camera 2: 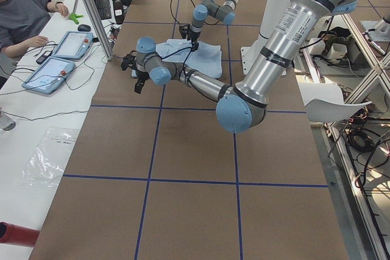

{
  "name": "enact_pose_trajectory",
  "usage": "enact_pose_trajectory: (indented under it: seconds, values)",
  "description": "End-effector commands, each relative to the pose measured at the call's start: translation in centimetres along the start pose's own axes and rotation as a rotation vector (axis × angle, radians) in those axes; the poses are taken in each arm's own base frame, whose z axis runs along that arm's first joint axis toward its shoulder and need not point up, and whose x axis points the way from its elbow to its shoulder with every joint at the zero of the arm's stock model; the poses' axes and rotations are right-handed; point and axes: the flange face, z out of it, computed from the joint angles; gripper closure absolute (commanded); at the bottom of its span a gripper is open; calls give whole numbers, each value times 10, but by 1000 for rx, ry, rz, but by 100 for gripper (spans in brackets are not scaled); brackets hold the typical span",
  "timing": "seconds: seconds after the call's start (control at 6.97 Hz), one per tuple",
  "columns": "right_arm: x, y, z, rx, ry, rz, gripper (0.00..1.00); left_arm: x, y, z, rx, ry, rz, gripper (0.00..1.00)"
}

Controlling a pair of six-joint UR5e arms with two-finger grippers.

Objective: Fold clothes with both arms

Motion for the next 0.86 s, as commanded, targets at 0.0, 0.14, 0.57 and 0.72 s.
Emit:
enact_pose_trajectory:
  seconds: [0.0, 0.14, 0.57, 0.72]
  values:
    - [34, -18, -2, -16, 57, -33, 0, 1, -1, -1, 3, 2, 2, 0]
    - [51, -22, 1, -18, 72, -27, 0, 6, 2, 3, -3, 4, -6, 0]
    - [150, 27, -7, -21, 113, -47, 0, 14, 9, 11, -19, 11, -20, 0]
    - [173, 44, -21, -8, 100, -63, 0, 15, 9, 10, -18, 14, -18, 0]
